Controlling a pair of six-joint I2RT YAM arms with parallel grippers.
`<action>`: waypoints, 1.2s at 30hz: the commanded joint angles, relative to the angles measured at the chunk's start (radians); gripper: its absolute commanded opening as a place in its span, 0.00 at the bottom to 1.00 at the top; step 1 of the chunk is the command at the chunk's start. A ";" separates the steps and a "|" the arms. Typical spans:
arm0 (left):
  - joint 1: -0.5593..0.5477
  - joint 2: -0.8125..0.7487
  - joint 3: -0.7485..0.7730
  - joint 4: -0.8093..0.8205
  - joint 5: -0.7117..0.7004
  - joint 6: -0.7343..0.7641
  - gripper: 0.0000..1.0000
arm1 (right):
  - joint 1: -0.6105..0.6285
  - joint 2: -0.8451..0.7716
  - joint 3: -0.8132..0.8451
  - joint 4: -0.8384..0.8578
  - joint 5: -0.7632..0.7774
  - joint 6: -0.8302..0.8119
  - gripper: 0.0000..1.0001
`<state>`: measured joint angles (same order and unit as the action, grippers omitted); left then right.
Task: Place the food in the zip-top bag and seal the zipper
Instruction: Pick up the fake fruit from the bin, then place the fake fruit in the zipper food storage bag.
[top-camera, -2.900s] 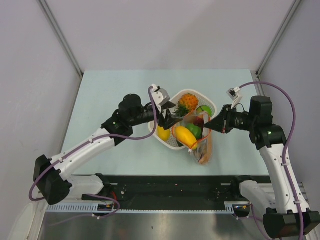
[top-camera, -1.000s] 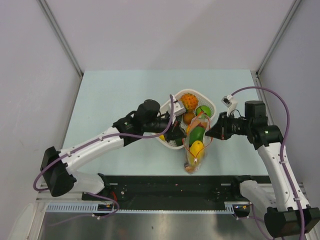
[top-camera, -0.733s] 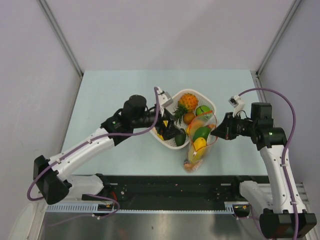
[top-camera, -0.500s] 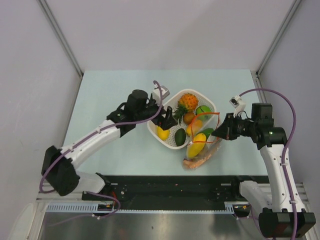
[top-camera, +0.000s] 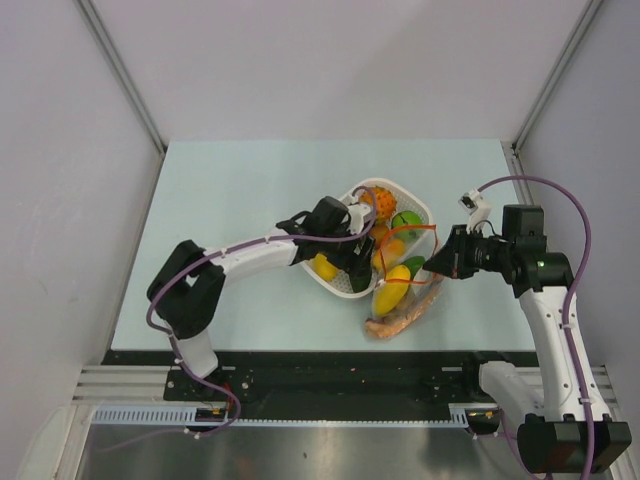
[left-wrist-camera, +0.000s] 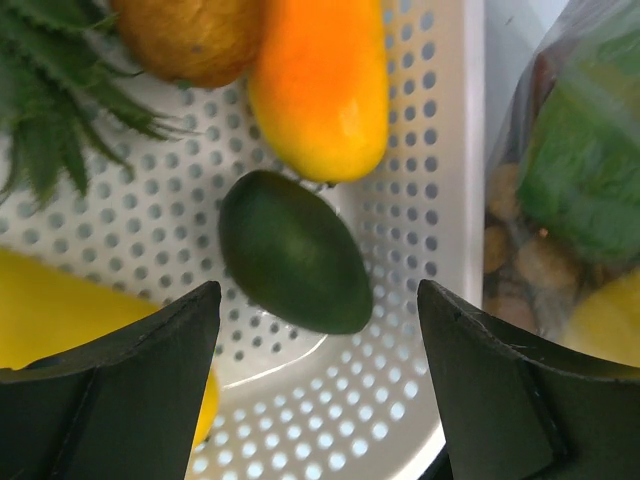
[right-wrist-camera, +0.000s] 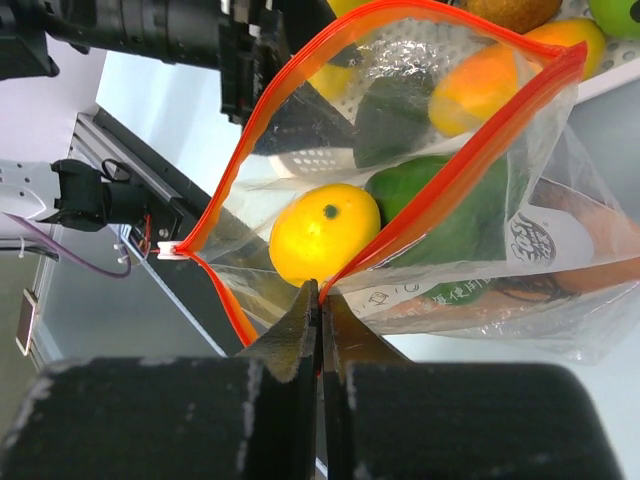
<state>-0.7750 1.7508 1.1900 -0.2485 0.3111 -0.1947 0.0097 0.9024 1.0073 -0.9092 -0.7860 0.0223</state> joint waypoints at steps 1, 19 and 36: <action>-0.026 0.071 0.072 0.017 -0.023 -0.041 0.84 | -0.004 -0.002 0.001 0.035 -0.018 -0.001 0.00; 0.045 -0.296 0.086 0.049 -0.010 -0.066 0.25 | 0.013 -0.019 0.002 0.096 -0.056 0.017 0.00; -0.107 -0.192 0.217 0.142 0.006 -0.031 0.28 | 0.093 -0.036 0.001 0.199 -0.087 0.068 0.00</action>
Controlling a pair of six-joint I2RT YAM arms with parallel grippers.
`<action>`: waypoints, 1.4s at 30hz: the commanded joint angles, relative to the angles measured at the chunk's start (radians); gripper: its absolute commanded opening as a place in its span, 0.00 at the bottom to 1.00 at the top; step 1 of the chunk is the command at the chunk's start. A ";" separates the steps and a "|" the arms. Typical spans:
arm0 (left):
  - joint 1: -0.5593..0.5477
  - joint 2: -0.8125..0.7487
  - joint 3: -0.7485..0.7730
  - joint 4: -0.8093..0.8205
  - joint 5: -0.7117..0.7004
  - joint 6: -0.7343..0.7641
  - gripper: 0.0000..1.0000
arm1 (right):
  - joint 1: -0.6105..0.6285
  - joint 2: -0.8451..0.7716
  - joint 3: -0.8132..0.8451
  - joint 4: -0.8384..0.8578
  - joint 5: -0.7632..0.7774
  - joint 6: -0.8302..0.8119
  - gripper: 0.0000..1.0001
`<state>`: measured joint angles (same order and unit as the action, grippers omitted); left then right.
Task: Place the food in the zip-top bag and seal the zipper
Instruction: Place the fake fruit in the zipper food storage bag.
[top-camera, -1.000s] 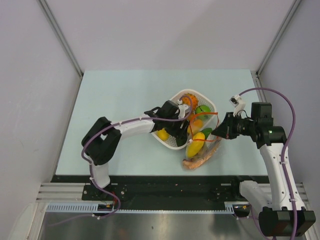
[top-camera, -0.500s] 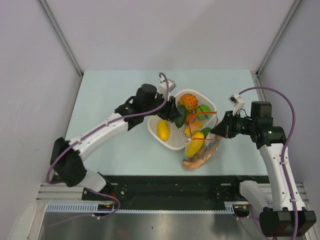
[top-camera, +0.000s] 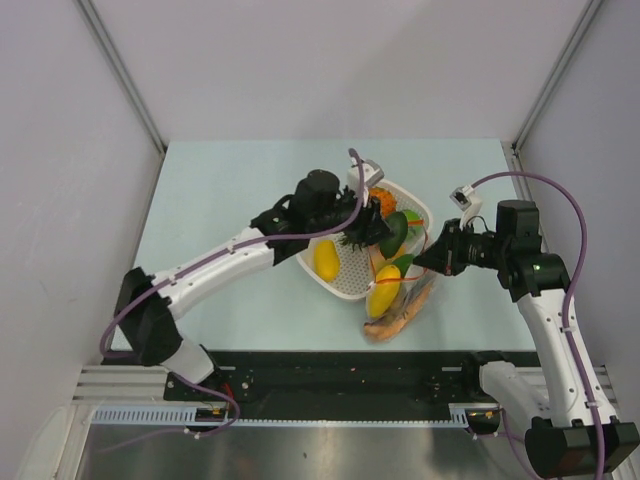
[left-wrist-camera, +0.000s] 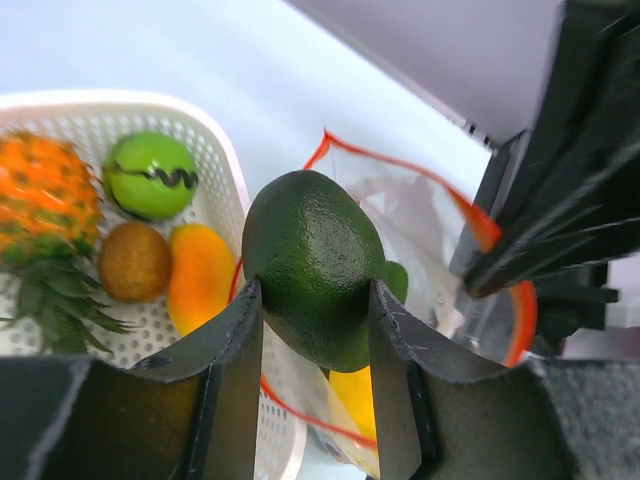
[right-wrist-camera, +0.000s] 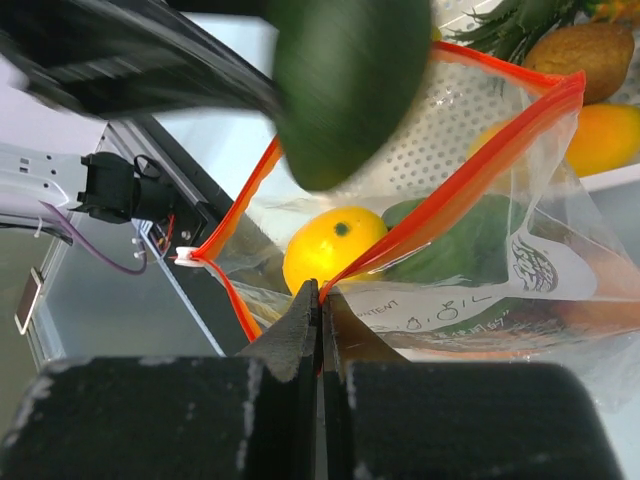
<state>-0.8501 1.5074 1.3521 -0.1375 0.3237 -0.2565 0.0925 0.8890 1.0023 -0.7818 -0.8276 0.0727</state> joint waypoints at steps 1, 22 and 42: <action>-0.040 0.063 0.065 0.038 -0.015 0.030 0.28 | 0.015 -0.022 0.005 0.076 -0.048 0.019 0.00; -0.109 -0.007 -0.314 0.700 -0.293 -0.148 0.11 | 0.021 0.044 0.007 0.200 -0.082 0.199 0.00; -0.020 -0.216 -0.337 0.313 -0.097 -0.110 1.00 | -0.014 0.018 0.004 0.211 -0.107 0.226 0.00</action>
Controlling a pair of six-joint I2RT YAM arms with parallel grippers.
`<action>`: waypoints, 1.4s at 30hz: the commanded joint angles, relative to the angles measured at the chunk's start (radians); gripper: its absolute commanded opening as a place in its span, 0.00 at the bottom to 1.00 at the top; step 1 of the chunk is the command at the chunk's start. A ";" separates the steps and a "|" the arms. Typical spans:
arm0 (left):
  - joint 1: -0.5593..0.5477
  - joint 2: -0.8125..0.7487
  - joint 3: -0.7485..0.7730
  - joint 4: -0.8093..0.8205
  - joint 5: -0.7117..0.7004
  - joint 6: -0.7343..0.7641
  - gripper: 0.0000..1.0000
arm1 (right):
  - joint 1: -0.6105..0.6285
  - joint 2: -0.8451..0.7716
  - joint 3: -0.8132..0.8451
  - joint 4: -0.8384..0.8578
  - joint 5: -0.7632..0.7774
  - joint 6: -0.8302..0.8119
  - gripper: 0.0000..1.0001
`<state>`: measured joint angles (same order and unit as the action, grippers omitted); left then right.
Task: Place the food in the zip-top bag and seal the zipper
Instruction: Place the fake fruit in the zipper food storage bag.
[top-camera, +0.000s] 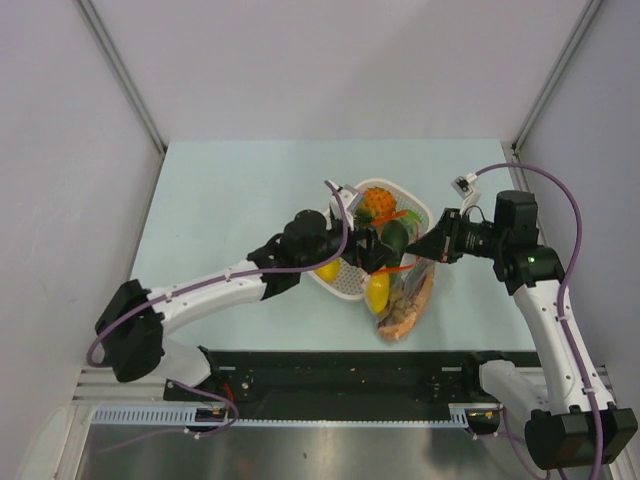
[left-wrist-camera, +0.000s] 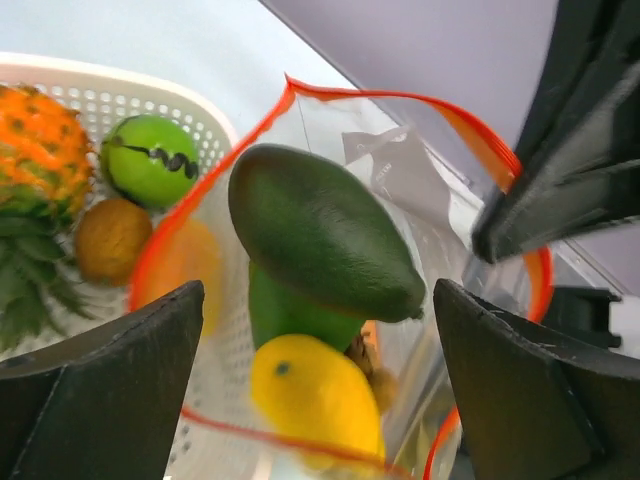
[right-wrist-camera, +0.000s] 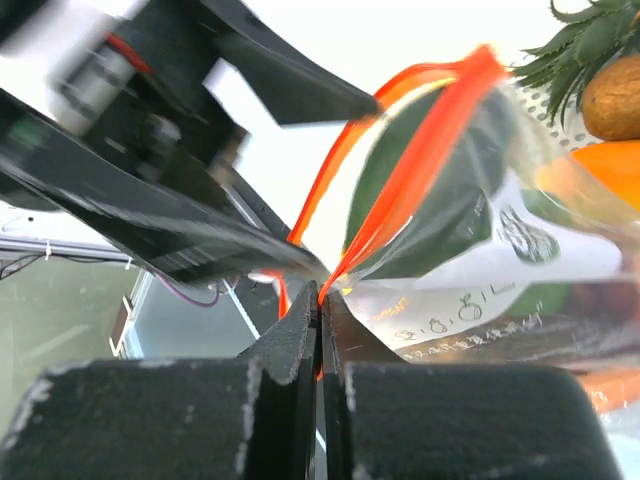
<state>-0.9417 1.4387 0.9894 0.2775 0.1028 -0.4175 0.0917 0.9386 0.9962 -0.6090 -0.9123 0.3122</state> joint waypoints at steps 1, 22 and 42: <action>0.089 -0.196 0.032 -0.157 0.138 0.080 1.00 | -0.015 -0.037 0.012 0.035 -0.019 -0.015 0.00; 0.121 -0.259 -0.034 -0.251 0.251 0.181 0.66 | -0.003 -0.095 -0.024 0.094 0.003 0.007 0.00; 0.049 -0.008 0.348 -0.721 0.219 0.232 0.74 | 0.034 -0.107 -0.024 0.120 0.029 -0.035 0.00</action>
<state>-0.8547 1.4006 1.2732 -0.3347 0.3496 -0.2260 0.1169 0.8524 0.9623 -0.5621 -0.8715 0.2840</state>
